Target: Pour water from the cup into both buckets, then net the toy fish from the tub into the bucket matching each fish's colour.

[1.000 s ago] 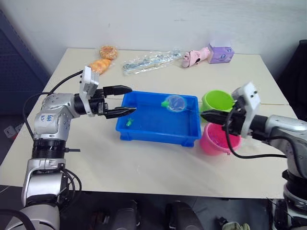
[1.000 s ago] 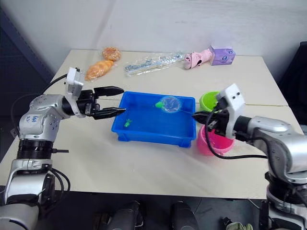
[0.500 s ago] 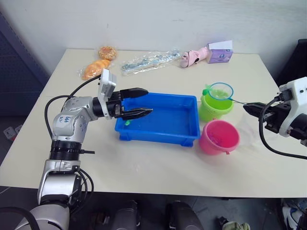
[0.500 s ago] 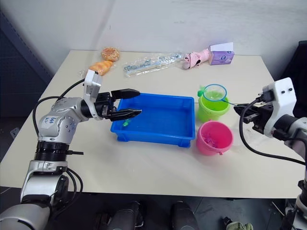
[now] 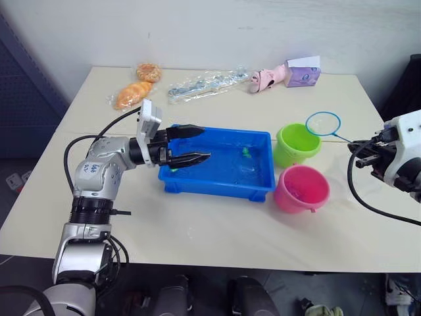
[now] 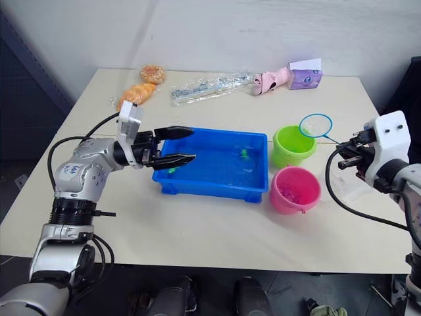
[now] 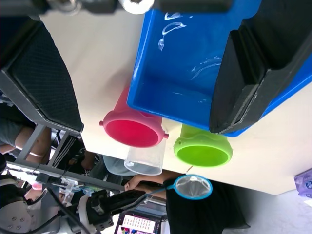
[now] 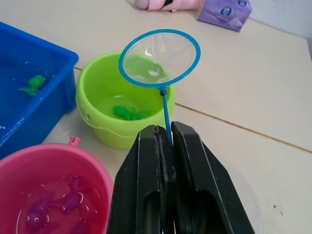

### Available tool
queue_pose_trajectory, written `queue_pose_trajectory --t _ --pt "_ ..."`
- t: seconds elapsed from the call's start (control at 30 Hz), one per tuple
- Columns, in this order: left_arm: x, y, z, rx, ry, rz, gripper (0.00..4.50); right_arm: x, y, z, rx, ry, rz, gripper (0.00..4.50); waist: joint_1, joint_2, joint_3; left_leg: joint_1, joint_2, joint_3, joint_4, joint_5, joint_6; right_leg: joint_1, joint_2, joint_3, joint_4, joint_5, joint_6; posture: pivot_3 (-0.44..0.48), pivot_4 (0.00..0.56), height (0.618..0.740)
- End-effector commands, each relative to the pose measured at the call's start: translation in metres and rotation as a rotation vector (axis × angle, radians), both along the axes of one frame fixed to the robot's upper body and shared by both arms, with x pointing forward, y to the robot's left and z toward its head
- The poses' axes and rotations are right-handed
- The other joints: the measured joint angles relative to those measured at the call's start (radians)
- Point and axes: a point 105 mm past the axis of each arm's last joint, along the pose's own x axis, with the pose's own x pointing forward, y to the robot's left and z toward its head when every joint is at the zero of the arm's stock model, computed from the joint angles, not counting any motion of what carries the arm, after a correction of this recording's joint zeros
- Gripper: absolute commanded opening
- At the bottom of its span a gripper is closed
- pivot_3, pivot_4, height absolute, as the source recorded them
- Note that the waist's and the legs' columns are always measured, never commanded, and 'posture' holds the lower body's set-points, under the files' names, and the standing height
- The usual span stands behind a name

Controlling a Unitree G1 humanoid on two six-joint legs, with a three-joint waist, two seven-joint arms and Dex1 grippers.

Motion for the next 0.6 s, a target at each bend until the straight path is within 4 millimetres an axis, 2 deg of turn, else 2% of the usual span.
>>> queue_pose_trajectory --t 0.03,0.13,0.27,0.33,0.47,0.6 --pt "0.0 0.016 0.007 0.001 -0.064 0.025 4.45 -0.007 0.015 0.014 -0.003 -0.059 0.086 0.0 0.001 0.0 0.0 0.0 0.0 0.0 0.0 0.0 0.0 0.0 0.0 0.0 0.0 0.0 0.0 0.0 0.15 0.74" --pt "0.003 0.027 0.003 0.011 -0.058 0.052 4.45 -0.01 0.033 0.017 0.041 -0.041 0.165 0.0 0.0 0.0 0.0 0.0 0.0 0.0 0.0 0.0 0.0 0.0 0.0 0.0 0.0 0.0 0.0 0.0 0.15 0.74" --pt "0.004 0.041 -0.005 0.052 -0.058 0.084 4.45 -0.019 0.082 0.019 0.217 0.055 0.365 0.0 -0.006 0.0 0.0 0.001 0.001 0.0 0.0 0.0 0.0 0.0 0.0 0.0 0.0 0.0 0.0 0.0 0.15 0.74" --pt "0.004 0.042 -0.005 0.061 -0.061 0.085 4.45 -0.021 0.096 0.019 0.248 0.087 0.408 0.0 -0.003 0.0 0.0 0.001 0.001 -0.001 -0.001 0.0 -0.001 0.0 0.0 0.0 0.0 0.0 0.0 0.0 0.15 0.74" --pt "0.003 0.043 -0.006 0.076 -0.067 0.083 4.45 -0.022 0.127 0.005 0.325 0.193 0.471 0.0 -0.001 0.0 0.0 0.0 0.001 -0.002 -0.001 0.0 0.0 0.0 -0.001 0.0 -0.001 0.0 0.0 0.0 0.15 0.74" --pt "0.002 0.044 -0.007 0.091 -0.073 0.082 4.45 -0.02 0.144 -0.025 0.373 0.314 0.446 0.0 0.001 0.0 0.0 -0.001 0.0 -0.002 -0.001 0.0 0.0 -0.001 -0.002 -0.001 0.0 0.0 0.0 0.0 0.15 0.74"
